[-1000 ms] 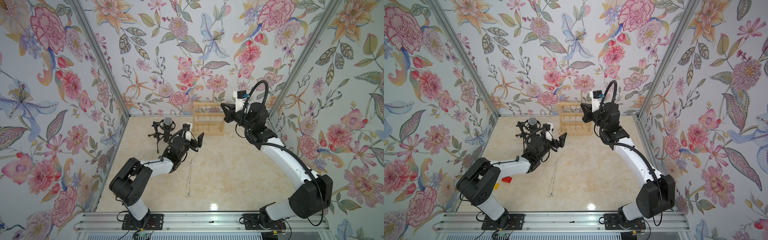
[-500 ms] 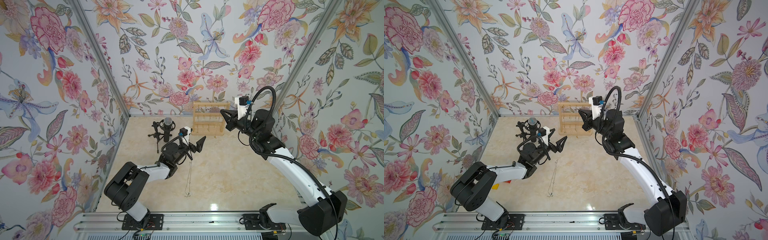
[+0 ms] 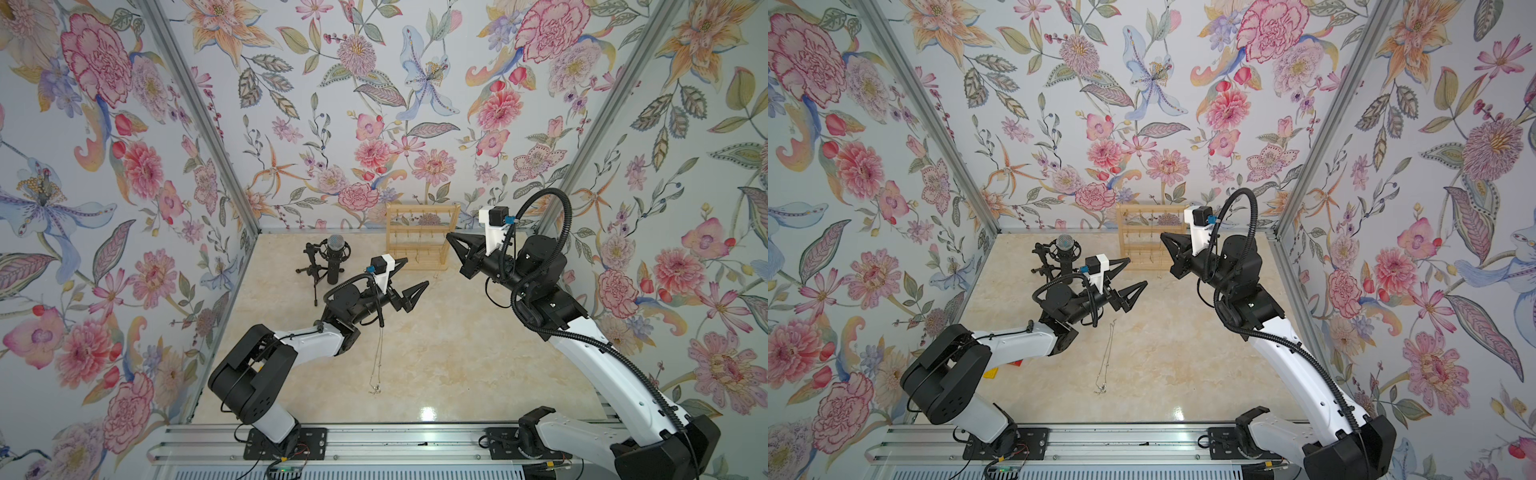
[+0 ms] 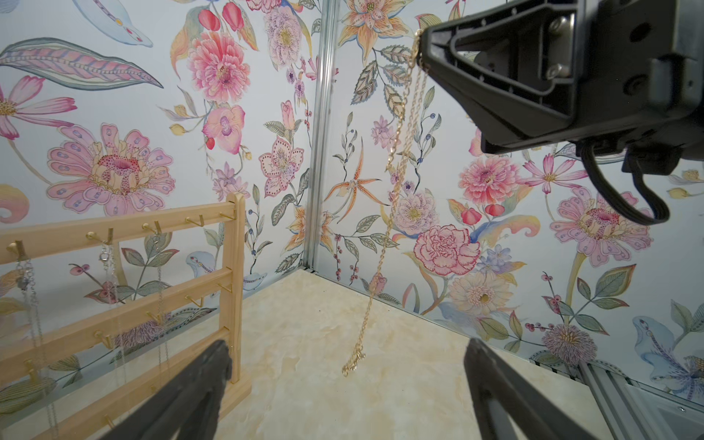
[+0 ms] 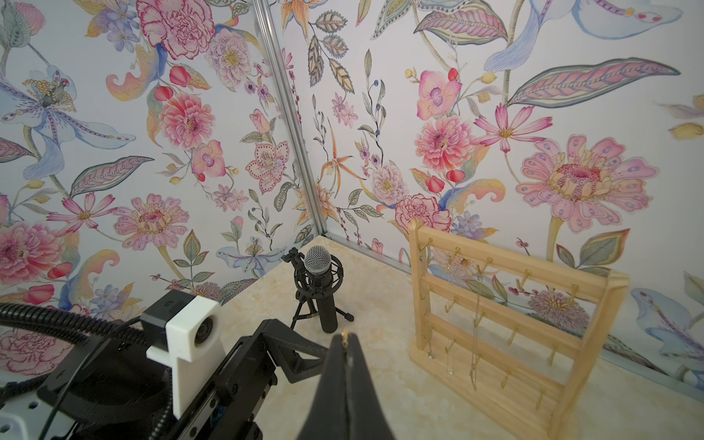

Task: Take the necklace off the jewelry display stand
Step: Take off the necklace from the stand, then place the necklace at the center of the board.

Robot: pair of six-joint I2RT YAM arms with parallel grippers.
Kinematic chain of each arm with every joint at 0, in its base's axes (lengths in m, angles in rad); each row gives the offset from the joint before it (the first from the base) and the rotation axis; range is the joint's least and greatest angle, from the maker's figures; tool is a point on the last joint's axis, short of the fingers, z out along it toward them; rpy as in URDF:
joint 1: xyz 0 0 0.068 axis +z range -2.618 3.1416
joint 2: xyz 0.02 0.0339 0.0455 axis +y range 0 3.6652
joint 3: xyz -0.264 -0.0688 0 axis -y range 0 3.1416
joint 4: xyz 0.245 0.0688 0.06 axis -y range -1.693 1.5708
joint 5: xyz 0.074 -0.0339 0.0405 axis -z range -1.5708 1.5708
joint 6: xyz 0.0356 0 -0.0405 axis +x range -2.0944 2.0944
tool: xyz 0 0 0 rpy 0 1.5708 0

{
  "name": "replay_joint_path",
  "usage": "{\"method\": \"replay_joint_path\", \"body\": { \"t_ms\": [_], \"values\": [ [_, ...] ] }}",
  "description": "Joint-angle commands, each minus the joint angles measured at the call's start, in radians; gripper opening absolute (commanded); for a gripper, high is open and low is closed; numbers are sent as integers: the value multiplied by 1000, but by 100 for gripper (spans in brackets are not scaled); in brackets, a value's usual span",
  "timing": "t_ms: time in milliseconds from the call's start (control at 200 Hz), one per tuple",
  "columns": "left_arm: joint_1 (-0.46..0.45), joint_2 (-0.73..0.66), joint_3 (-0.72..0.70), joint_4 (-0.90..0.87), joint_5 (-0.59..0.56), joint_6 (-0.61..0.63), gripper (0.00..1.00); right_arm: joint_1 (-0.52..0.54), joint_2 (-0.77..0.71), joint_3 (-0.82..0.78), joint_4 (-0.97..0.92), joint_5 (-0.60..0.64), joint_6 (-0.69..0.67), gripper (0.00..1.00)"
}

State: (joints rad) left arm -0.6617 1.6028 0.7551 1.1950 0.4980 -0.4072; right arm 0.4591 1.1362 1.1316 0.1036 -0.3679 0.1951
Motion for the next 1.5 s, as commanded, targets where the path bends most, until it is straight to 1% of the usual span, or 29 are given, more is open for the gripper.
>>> {"method": "replay_joint_path", "body": {
  "t_ms": [0,290,620,821,916,1006,1206,1346,1496],
  "values": [
    [-23,19,57,-48,51,29,94,9,-33,-24,-10,-23,16,0],
    [-68,71,121,-102,72,31,85,25,-74,-72,-9,-25,33,0],
    [-98,144,196,-165,109,39,62,24,-118,-106,-16,-20,35,0],
    [-105,168,215,-179,117,41,57,25,-134,-116,-22,-16,33,0],
    [-108,173,223,-184,122,43,53,24,-140,-118,-28,-17,31,0],
    [-110,180,232,-195,129,44,45,23,-146,-119,-32,-16,27,0],
    [-112,187,240,-201,139,44,35,19,-150,-124,-37,-15,27,0],
    [-113,186,240,-205,139,48,18,16,-148,-124,-36,-15,29,0],
    [-113,185,242,-209,141,48,8,15,-148,-124,-36,-16,29,0]
  ]
}}
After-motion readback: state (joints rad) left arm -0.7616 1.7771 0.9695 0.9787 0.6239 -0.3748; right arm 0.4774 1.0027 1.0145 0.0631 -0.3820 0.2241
